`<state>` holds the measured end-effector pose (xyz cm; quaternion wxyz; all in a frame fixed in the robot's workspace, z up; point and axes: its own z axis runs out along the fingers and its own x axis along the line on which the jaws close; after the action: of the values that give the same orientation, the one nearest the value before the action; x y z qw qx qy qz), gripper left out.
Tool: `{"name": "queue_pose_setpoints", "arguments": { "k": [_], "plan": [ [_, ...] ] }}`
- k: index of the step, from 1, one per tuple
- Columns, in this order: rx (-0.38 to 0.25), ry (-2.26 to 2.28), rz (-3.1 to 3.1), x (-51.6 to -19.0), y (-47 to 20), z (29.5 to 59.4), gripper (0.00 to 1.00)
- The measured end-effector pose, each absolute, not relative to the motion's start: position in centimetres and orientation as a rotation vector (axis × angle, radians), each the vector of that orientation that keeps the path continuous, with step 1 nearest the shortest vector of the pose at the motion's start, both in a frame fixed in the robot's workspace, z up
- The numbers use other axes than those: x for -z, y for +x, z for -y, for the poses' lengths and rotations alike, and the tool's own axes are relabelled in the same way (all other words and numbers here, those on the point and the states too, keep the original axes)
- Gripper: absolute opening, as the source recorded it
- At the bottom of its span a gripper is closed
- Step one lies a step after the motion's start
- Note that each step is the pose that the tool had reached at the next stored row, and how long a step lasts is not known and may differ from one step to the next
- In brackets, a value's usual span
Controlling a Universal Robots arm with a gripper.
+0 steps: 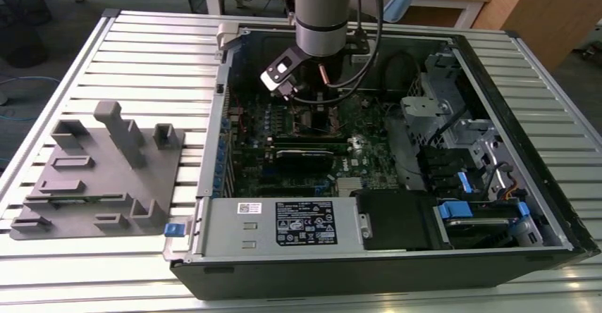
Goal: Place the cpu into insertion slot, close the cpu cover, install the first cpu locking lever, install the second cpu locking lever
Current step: 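Place the cpu into insertion slot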
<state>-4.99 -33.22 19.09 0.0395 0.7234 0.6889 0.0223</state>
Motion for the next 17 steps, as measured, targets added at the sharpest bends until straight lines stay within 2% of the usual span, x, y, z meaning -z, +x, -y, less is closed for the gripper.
{"name": "queue_pose_setpoints", "arguments": {
  "k": [2, 3, 17],
  "plan": [
    [-0.067, 2.217, -2.112, -19.11, -4.99, 33.23, 0.62],
    [-0.067, 2.217, -2.112, -19.11, -4.99, 33.23, 0.56],
    [-0.071, 2.217, -2.112, -19.49, -4.98, 33.22, 0.55]
  ]
}}
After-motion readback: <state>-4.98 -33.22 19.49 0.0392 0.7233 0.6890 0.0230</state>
